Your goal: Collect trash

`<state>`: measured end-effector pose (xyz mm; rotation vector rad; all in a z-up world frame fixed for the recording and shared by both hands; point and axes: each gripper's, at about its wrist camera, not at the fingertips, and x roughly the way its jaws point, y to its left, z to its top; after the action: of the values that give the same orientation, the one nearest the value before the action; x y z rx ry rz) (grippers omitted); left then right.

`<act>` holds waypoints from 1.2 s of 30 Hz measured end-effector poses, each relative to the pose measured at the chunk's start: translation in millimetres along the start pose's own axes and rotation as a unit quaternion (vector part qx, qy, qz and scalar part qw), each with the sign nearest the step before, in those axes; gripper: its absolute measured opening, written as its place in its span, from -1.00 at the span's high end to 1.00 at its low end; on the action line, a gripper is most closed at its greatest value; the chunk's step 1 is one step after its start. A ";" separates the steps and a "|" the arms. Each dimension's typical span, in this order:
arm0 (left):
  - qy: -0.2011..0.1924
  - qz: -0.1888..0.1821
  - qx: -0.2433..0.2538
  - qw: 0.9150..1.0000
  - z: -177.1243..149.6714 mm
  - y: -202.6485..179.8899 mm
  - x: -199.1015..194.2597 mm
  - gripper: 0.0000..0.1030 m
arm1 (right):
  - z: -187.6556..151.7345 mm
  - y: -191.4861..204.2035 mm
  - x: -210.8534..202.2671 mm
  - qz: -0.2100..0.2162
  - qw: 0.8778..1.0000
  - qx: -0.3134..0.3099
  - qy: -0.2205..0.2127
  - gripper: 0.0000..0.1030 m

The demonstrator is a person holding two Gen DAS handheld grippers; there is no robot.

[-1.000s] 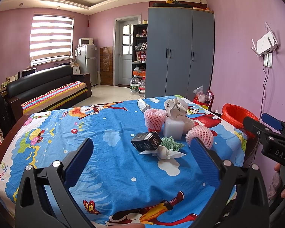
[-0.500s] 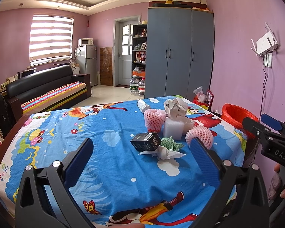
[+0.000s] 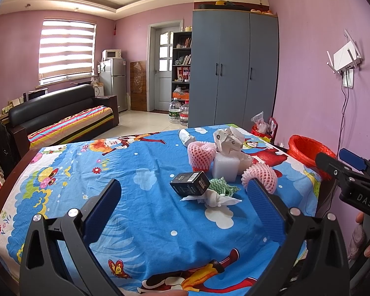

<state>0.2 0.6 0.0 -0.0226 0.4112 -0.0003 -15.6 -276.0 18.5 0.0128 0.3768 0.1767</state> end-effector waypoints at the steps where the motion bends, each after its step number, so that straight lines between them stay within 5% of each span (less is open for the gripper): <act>1: 0.000 0.000 0.000 1.000 0.0 0.0 0.0 -0.92 | 0.3 -0.6 -0.2 0.000 1.000 0.000 0.000 -0.66; 28: -0.016 0.000 0.006 1.000 4.0 -2.5 -5.7 -0.92 | -2.7 0.8 -1.5 -0.003 1.000 0.001 0.000 -0.66; 36: -0.010 0.026 -0.003 1.000 -0.3 5.8 6.1 -0.92 | -15.0 -3.6 17.0 -0.006 1.000 0.000 0.024 -0.66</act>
<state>5.6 6.3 -2.9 -0.0172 0.3926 0.0517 -4.9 -276.8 -1.8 0.0061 0.4243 0.1645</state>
